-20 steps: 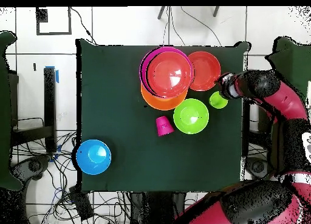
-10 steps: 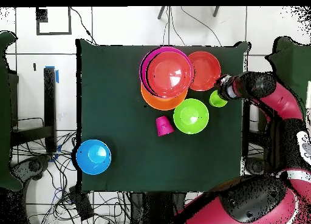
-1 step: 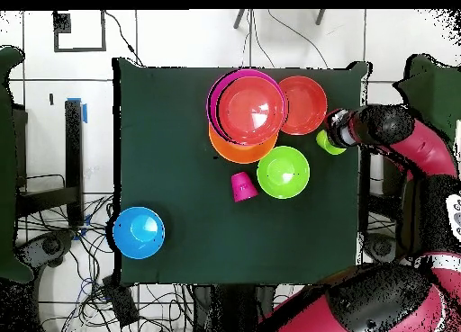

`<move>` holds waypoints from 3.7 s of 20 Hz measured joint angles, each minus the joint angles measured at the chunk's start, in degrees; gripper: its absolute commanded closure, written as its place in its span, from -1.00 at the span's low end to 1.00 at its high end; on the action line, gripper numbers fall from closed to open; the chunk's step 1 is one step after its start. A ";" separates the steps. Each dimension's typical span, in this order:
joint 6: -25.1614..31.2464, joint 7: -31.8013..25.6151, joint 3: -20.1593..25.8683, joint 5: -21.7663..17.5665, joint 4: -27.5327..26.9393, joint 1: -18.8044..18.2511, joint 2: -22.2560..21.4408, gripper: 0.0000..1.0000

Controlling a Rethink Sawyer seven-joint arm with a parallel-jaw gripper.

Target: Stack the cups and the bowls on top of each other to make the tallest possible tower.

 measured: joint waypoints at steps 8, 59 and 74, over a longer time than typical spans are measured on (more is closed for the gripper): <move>0.01 0.00 0.00 -0.43 -0.04 0.10 -0.01 1.00; 14.64 -2.73 -2.27 -3.87 -2.03 9.49 -20.08 1.00; 12.43 -2.73 -4.87 2.02 7.40 13.97 -26.95 1.00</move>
